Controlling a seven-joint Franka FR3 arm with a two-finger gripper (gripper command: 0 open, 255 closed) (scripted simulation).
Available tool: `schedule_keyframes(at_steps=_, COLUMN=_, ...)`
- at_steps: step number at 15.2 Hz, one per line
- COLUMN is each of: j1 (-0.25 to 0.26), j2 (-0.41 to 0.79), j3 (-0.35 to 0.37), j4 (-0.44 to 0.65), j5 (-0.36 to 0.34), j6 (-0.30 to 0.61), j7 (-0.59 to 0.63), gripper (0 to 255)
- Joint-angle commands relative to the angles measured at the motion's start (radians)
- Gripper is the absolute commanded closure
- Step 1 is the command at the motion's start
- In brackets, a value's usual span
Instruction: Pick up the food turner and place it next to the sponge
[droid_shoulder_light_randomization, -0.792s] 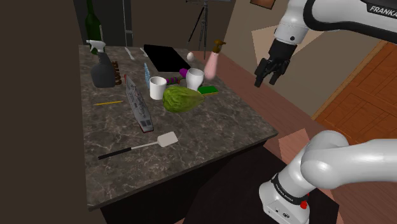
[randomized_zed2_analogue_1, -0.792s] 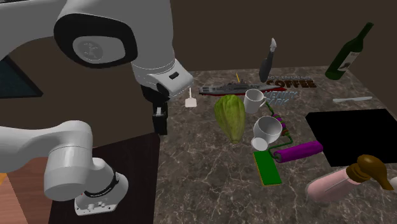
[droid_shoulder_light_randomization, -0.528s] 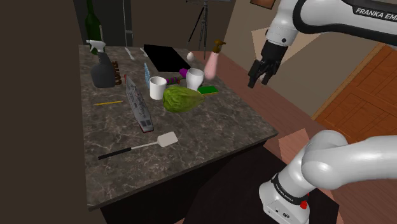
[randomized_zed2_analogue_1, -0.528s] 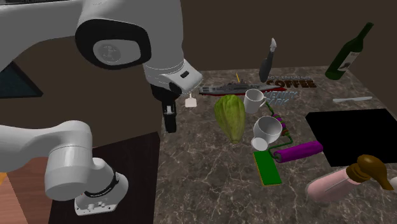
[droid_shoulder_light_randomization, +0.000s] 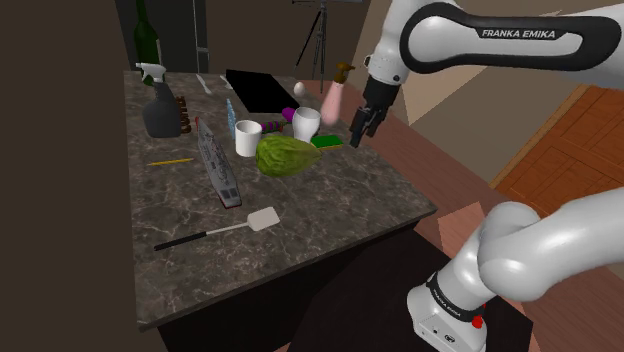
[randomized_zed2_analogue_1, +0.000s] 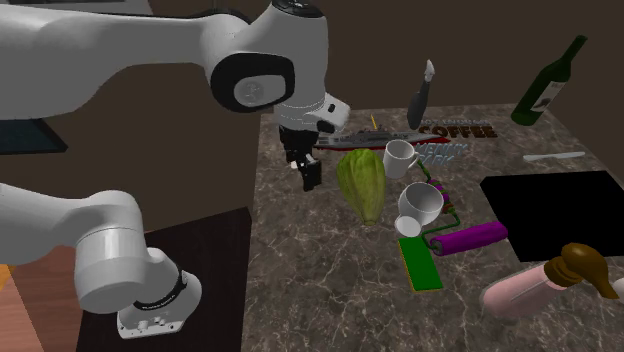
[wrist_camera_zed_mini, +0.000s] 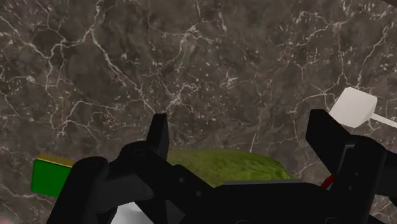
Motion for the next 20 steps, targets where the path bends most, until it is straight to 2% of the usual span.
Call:
schedule_keyframes(at_steps=1, j1=0.025, j2=0.054, j3=0.004, j4=0.017, j5=0.006, j6=0.044, j7=-0.049, gripper=0)
schedule_keyframes(at_steps=10, j1=0.130, j2=0.302, j3=0.052, j4=0.114, j5=0.037, j6=0.216, j7=-0.240, gripper=0)
schedule_keyframes(at_steps=20, j1=0.227, j2=0.545, j3=0.137, j4=0.244, j5=0.043, j6=0.352, j7=-0.428, gripper=0)
